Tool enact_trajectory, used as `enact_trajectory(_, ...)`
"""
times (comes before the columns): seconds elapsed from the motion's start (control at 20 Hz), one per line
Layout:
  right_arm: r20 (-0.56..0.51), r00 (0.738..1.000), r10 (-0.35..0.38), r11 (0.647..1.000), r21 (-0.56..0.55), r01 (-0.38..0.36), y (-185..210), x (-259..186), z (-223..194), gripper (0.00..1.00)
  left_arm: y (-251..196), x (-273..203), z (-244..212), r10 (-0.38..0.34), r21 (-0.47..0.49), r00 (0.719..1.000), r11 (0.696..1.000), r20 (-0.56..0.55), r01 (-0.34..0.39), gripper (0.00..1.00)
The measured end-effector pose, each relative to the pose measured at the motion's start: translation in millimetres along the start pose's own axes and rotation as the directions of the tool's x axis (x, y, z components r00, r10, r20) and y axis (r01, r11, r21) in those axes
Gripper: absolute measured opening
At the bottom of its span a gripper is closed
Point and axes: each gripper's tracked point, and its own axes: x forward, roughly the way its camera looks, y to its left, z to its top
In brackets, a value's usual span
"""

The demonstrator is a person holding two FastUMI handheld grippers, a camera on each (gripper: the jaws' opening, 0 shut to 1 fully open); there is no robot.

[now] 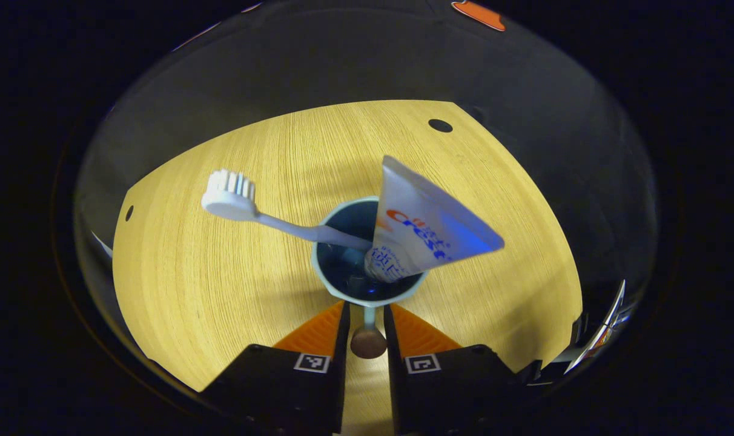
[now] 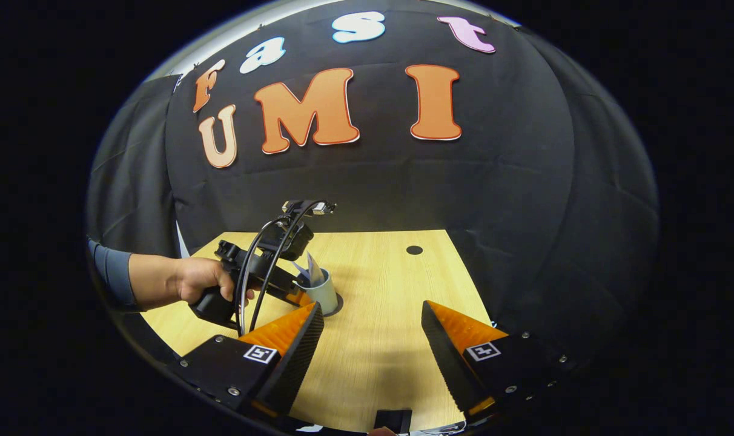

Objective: Put the toothbrush and toothpaste on the desktop into the cup, then pick up the cup and place it on the coaster on the desktop.

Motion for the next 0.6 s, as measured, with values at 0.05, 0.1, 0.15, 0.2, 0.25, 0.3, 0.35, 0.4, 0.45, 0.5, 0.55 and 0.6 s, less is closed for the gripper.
enact_trajectory(0.05,-0.001,1.000,0.005,1.000,-0.006,-0.005,2,1,0,0.98,3,-5,0,-0.002,0.007,1.000,1.000,0.012,0.002,0.33)
enact_trajectory(0.1,-0.001,1.000,0.012,1.000,-0.013,-0.012,4,2,0,0.97,5,-10,3,-0.006,0.013,1.000,1.000,0.024,0.005,0.47)
enact_trajectory(0.15,0.000,1.000,0.021,1.000,-0.020,-0.021,6,3,1,0.98,8,-15,6,-0.013,0.019,0.999,1.000,0.043,0.012,0.61)
enact_trajectory(0.2,0.001,1.000,0.029,0.999,-0.027,-0.029,9,3,3,0.98,12,-22,11,-0.015,0.023,0.998,1.000,0.069,0.014,0.79)
enact_trajectory(0.25,0.005,0.999,0.041,0.999,-0.035,-0.041,13,5,5,0.98,16,-30,16,-0.022,0.024,0.995,1.000,0.095,0.020,0.84)
enact_trajectory(0.3,0.009,0.999,0.050,0.998,-0.045,-0.050,17,6,6,0.98,22,-37,19,-0.025,0.023,0.994,0.999,0.109,0.023,0.90)
enact_trajectory(0.35,0.013,0.998,0.062,0.997,-0.056,-0.061,22,9,9,0.98,31,-44,22,-0.019,0.021,0.993,1.000,0.114,0.016,0.92)
enact_trajectory(0.4,0.017,0.998,0.067,0.995,-0.070,-0.065,25,12,10,0.98,40,-52,26,-0.013,0.017,0.992,1.000,0.125,0.011,0.93)
enact_trajectory(0.45,0.022,0.997,0.073,0.994,-0.084,-0.071,29,15,12,0.97,44,-64,22,-0.004,0.012,0.991,1.000,0.137,0.003,0.96)
enact_trajectory(0.5,0.027,0.997,0.079,0.993,-0.093,-0.076,33,18,13,0.97,46,-79,27,0.005,0.002,0.987,1.000,0.158,-0.005,0.96)
enact_trajectory(0.55,0.034,0.996,0.088,0.992,-0.098,-0.084,37,20,17,0.98,55,-92,27,0.008,-0.008,0.983,1.000,0.183,-0.006,0.97)
enact_trajectory(0.6,0.040,0.995,0.095,0.991,-0.101,-0.091,42,23,20,0.98,61,-102,27,0.015,-0.018,0.977,1.000,0.211,-0.012,0.97)
